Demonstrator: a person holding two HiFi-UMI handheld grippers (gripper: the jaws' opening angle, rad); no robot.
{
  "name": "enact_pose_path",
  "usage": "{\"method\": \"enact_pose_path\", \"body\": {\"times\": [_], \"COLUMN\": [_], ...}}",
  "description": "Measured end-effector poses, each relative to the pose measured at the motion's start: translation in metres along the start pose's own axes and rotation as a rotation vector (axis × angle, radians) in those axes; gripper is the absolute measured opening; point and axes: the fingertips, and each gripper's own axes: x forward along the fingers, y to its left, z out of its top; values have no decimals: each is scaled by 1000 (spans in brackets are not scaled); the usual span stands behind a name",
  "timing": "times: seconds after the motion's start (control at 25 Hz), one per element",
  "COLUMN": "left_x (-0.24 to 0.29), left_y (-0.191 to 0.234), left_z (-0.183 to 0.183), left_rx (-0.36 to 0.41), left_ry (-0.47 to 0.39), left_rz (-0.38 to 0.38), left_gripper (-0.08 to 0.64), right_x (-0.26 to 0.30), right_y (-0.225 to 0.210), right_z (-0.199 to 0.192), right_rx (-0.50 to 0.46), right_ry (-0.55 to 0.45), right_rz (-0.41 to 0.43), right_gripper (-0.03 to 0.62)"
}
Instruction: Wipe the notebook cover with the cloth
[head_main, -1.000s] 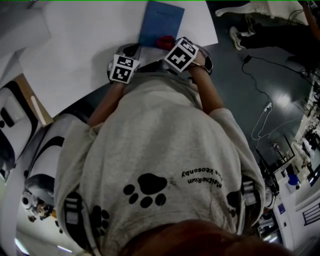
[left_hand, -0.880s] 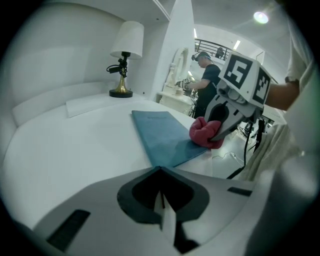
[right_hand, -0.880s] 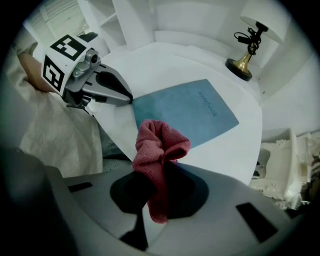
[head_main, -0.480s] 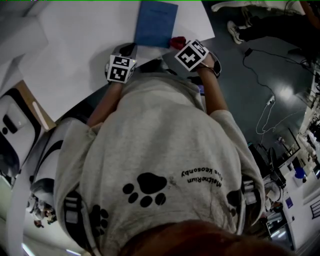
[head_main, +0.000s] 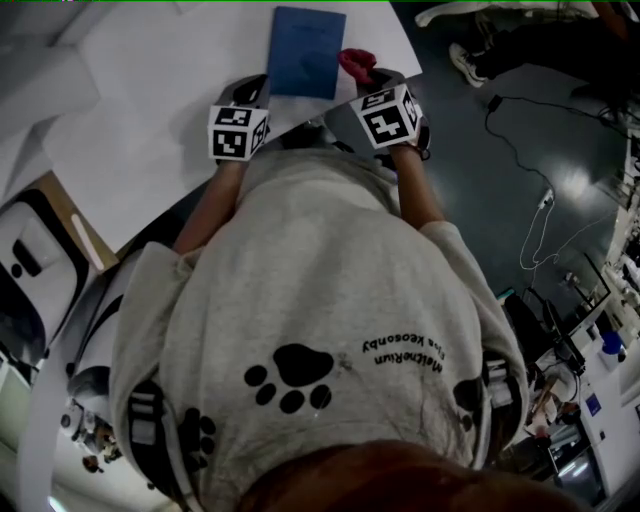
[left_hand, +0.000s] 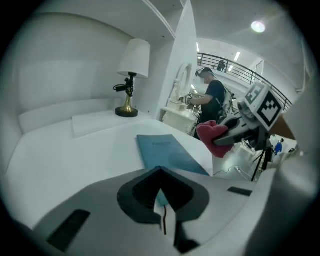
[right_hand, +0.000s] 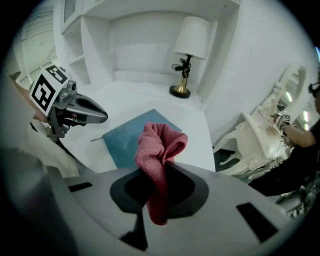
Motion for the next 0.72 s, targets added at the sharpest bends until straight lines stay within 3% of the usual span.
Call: {"method": "enact_pose_path", "body": {"times": [0.16, 0.4, 0.72], "left_x": [-16, -34, -75], "left_y": [0, -6, -25], "left_z": [43, 98, 166], "left_rx": [25, 73, 178], "left_ry": [-96, -246, -466], "left_rz": [20, 65, 104], "left_gripper": [12, 12, 12], "right_x": [-27, -65, -111], "right_y": [-10, -26, -30], "right_z": [42, 83, 118], "right_rx": [37, 106, 185], "right_ry": [-200, -418, -647], "right_rz": [-122, -232, -290], "right_gripper": [60, 60, 60]}}
